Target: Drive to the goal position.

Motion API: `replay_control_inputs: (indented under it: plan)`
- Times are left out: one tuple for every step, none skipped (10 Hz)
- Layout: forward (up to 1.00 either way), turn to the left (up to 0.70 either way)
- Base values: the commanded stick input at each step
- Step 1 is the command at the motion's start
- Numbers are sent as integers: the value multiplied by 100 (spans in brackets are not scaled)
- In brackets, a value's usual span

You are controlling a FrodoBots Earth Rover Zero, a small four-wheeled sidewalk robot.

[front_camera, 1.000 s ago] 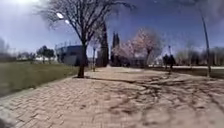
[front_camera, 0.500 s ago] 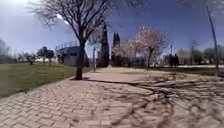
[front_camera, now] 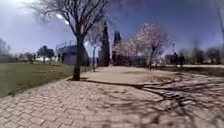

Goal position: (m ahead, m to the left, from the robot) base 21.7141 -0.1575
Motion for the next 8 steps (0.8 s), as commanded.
replay_control_inputs:
  plan:
    - [96, 0]
    - [96, 0]
    - [96, 0]
    - [96, 0]
    - [96, 0]
    - [96, 0]
    - [96, 0]
    - [96, 0]
